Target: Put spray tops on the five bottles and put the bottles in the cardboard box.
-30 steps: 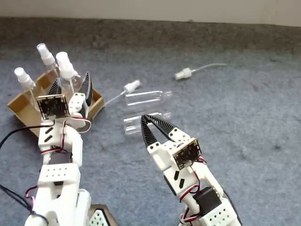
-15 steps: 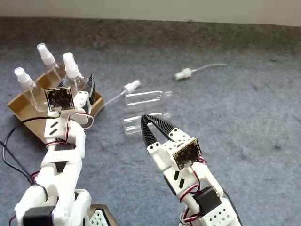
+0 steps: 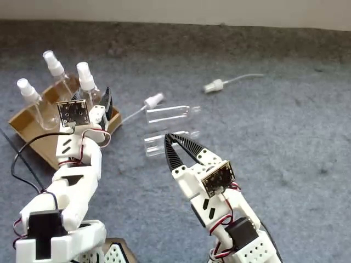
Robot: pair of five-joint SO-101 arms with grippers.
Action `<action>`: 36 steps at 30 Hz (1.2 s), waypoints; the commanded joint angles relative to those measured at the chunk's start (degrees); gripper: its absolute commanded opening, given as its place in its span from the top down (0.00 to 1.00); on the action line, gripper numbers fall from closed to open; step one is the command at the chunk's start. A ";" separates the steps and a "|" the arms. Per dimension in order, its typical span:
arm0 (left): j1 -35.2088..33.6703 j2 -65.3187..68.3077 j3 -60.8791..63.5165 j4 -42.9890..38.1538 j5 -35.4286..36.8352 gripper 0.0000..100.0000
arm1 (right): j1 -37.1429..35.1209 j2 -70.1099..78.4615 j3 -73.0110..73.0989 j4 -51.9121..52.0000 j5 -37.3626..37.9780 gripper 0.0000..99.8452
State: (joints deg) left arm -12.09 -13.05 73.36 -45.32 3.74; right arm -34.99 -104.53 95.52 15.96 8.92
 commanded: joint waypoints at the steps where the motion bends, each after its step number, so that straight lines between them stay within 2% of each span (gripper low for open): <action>1: -1.80 2.33 -5.23 -1.49 -0.62 0.85 | -0.13 -0.04 8.04 0.22 0.70 1.00; 19: -2.77 11.30 -8.40 -1.67 -0.62 0.85 | -0.13 -0.04 8.04 0.22 0.70 1.00; 26: -2.59 16.92 -8.13 -9.32 -0.97 0.85 | -0.13 -0.04 8.04 0.22 0.70 1.00; 31: -2.51 21.49 -7.78 -13.98 -5.36 0.85 | -0.13 -0.04 8.04 0.22 0.70 1.00; 36: -2.59 22.55 -6.90 -14.95 -5.36 0.85 | -0.13 -0.04 8.04 0.22 0.70 1.00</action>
State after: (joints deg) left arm -14.11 9.10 67.30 -59.21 -0.92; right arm -34.99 -104.53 95.52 15.96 8.92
